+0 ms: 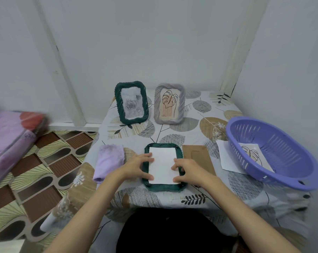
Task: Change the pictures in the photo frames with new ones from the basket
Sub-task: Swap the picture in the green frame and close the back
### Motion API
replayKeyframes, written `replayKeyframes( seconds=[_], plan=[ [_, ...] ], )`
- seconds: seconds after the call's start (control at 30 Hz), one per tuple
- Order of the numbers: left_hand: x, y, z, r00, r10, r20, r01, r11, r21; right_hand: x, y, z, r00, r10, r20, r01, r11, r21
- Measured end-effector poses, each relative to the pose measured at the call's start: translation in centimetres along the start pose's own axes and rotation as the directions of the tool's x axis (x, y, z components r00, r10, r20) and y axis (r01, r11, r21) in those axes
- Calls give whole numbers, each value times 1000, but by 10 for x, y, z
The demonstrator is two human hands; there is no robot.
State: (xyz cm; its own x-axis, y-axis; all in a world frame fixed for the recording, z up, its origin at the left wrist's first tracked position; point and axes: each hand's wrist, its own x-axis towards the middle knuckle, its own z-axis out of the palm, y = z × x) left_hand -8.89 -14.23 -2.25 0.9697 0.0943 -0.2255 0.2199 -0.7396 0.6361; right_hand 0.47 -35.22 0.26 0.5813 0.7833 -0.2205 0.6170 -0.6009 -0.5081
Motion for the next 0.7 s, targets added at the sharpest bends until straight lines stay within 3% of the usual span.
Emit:
replayKeyframes(
  seconds=[0.27, 0.4, 0.5, 0.7],
  plan=[
    [2, -3, 1, 1000, -26, 12, 26, 1000, -2, -2, -1, -2, 1000, 0, 12, 0, 1000, 6],
    [3, -6, 1, 999, -25, 26, 24, 999, 27, 0, -4, -3, 995, -17, -94, 22, 998, 57],
    [5, -5, 1, 1000, -17, 23, 17, 1000, 22, 6, -3, -2, 987, 12, -161, -20, 999, -49],
    [6, -5, -2, 1000, -8, 22, 8, 1000, 10, 10, 4, 4, 994, 99, -56, -105, 985, -135]
  ],
)
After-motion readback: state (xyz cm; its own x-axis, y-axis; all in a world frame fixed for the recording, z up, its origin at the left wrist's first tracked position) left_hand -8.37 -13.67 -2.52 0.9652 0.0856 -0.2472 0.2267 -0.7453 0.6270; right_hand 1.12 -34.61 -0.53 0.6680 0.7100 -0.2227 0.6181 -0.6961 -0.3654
